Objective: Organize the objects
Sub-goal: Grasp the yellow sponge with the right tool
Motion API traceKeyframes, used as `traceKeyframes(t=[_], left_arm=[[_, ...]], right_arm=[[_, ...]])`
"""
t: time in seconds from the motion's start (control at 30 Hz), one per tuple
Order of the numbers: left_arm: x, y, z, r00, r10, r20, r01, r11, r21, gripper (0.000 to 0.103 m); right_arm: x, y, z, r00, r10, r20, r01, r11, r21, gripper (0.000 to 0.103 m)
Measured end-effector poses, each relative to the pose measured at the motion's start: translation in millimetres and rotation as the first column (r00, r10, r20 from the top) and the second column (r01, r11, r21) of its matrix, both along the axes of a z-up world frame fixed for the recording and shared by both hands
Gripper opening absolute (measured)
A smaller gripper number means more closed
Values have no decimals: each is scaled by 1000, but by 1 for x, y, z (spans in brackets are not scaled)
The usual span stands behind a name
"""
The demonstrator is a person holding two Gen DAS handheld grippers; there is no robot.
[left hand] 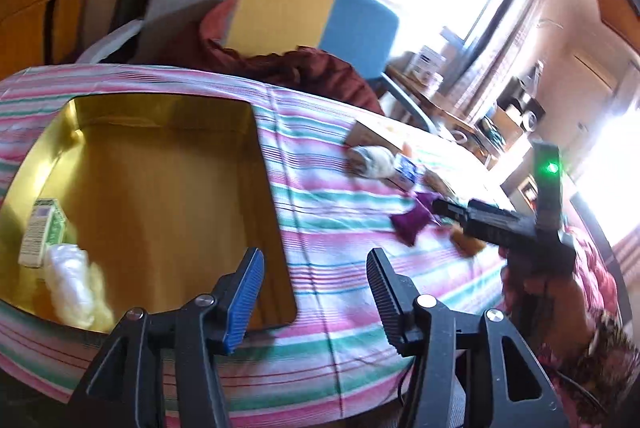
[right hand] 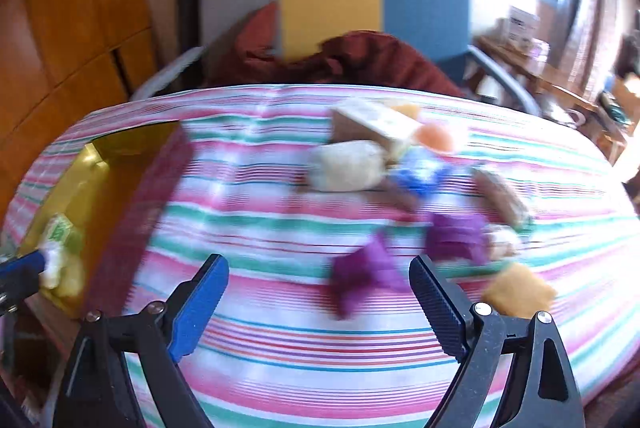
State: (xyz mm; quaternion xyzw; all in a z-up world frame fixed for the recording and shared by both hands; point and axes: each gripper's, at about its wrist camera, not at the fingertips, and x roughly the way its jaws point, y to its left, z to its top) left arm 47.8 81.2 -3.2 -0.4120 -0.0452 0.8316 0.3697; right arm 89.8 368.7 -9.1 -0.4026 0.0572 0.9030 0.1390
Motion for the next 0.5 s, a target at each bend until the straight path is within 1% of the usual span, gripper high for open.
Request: traceKeyframes(t=[0.07,0.17,0.23,0.33,0.4,0.5], left_arm=[[10,13,-1,999,-33,-7,33,999,-15,55],[21,28,-2,997,-76,-3,76,997,-32,55],[28,34,-3,995,-100,-4,100,994,-33,55],[36,44,-5,991,-132,-4,132,990,-41,55],[38,49,-7,989,-148,2,148,988,-50,55],[41,59,-13,985,-170,15,171,983,-67,55]], right_arm=[[6,27,1,999,-40,21,40,999,33,101],[9,63,-2,996,-56,65,52,996,72,101],[8,85,-7,995,-44,94,35,995,97,101],[7,115,-17,992,-17,124,10,999,51,101],[8,125,-25,987,-1,161,-3,1000,20,101],[11,130,-40,977,13,213,-17,1000,19,101]])
